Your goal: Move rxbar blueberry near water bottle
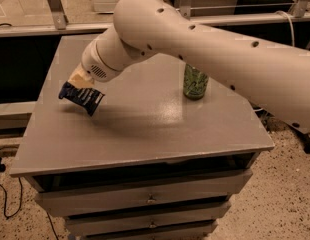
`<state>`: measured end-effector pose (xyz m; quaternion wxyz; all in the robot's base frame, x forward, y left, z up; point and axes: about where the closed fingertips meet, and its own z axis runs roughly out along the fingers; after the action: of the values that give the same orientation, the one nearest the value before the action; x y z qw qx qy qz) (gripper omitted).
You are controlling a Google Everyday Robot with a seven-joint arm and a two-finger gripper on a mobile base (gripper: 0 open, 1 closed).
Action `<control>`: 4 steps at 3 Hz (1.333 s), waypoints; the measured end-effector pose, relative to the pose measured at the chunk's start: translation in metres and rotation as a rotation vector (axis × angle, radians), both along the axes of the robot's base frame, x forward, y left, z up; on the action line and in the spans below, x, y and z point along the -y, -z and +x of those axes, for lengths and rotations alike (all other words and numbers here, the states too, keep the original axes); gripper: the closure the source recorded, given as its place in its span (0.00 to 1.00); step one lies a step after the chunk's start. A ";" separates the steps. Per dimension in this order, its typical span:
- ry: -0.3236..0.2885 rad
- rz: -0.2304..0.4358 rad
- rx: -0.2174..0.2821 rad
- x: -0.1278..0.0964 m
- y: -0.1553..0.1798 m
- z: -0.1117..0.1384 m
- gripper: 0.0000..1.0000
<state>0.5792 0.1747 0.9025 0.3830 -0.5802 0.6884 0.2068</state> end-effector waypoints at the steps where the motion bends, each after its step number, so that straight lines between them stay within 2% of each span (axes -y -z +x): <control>1: 0.000 0.000 0.000 0.000 0.000 0.000 1.00; 2: 0.026 -0.001 0.021 0.005 0.010 0.017 1.00; 3: 0.085 -0.031 0.054 0.021 0.028 0.063 1.00; 4: 0.159 -0.077 0.096 0.050 0.039 0.116 1.00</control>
Offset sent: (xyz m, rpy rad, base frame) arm 0.0469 -0.0158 -0.0271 -0.0001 -0.0526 -0.0752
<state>0.6949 0.1252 0.8634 0.4081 -0.5471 0.7207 0.1213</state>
